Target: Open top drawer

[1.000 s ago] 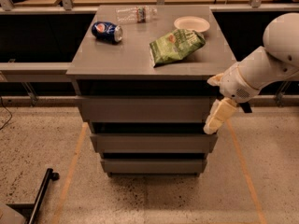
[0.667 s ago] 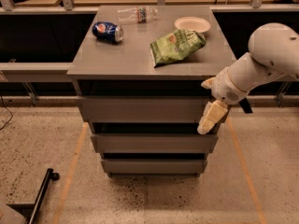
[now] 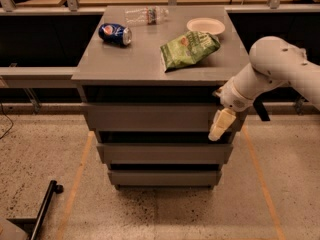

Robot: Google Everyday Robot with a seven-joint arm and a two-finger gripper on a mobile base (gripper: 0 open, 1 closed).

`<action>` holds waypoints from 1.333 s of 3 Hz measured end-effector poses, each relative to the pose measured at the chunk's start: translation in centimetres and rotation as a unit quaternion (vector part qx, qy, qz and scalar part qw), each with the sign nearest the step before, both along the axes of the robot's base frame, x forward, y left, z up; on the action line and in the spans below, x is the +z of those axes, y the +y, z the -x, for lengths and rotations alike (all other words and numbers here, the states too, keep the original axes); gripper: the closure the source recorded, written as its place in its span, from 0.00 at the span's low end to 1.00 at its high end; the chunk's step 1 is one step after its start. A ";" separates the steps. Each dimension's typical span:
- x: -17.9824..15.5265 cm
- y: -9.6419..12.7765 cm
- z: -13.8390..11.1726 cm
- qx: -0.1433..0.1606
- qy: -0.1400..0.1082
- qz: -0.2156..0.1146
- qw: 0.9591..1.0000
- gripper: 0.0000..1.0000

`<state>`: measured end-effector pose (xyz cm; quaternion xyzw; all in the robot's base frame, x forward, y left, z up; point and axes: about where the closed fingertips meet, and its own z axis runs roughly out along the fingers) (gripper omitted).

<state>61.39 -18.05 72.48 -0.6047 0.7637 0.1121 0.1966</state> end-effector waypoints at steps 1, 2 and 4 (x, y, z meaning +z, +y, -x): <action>-2.3 -1.2 -1.7 -0.009 0.007 0.009 1.000 0.00; -4.4 -2.5 -2.7 -0.030 0.015 0.007 0.999 0.00; -5.8 -3.3 -1.6 -0.049 0.031 -0.015 0.998 0.42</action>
Offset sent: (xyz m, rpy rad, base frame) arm 0.0401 -0.0462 -0.0648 -0.0048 0.0414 -0.1313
